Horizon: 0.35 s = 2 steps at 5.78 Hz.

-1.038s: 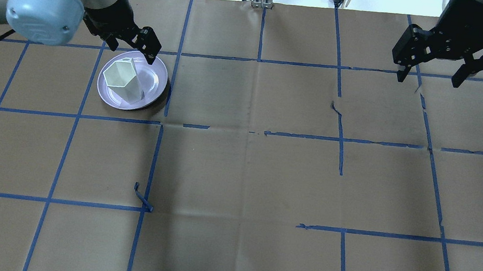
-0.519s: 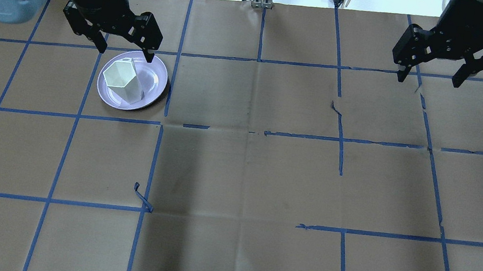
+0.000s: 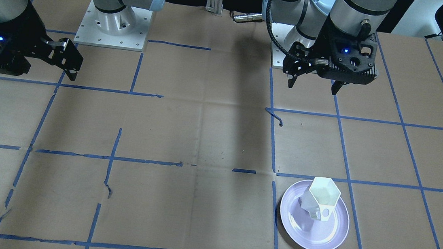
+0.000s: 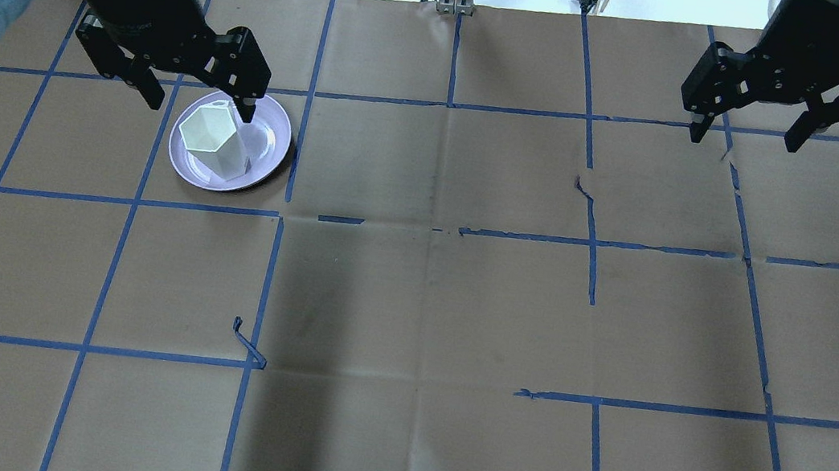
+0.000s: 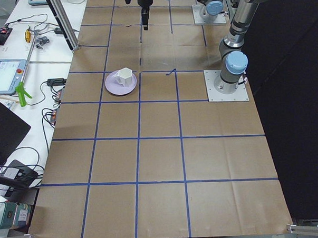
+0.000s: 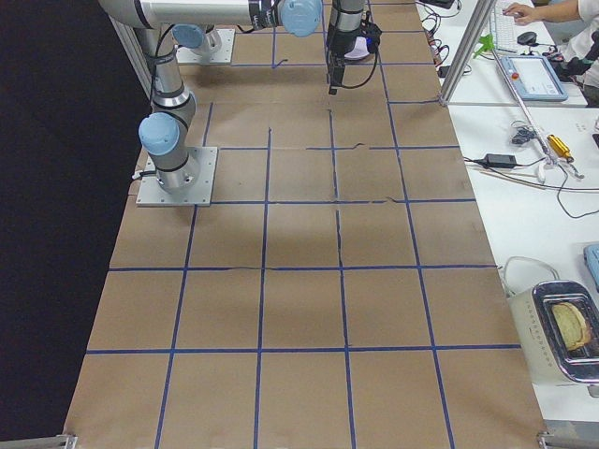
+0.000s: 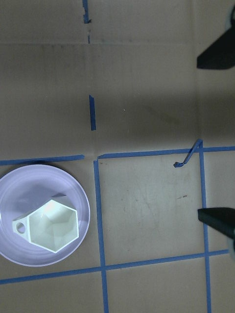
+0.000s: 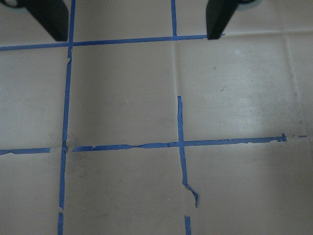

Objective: Flip cup and place on plate
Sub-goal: 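Open the left gripper and raise it away from the cup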

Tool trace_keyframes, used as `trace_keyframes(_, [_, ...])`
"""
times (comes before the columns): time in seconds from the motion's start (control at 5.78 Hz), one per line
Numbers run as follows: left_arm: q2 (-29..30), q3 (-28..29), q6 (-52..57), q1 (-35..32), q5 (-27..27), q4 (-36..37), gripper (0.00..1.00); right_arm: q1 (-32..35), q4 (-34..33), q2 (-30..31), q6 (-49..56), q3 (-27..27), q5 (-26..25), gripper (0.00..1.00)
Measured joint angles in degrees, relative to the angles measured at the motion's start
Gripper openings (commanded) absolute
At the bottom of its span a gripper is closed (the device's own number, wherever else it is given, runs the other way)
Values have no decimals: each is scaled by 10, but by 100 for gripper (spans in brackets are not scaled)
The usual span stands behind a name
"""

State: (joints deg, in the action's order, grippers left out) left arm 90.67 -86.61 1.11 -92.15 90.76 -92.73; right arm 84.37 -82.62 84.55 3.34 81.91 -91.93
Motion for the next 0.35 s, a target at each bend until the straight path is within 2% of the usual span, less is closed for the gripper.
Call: trace_keyframes(0.35, [5, 1, -2, 1, -3, 2, 99, 0, 0, 0, 0, 0, 0, 100])
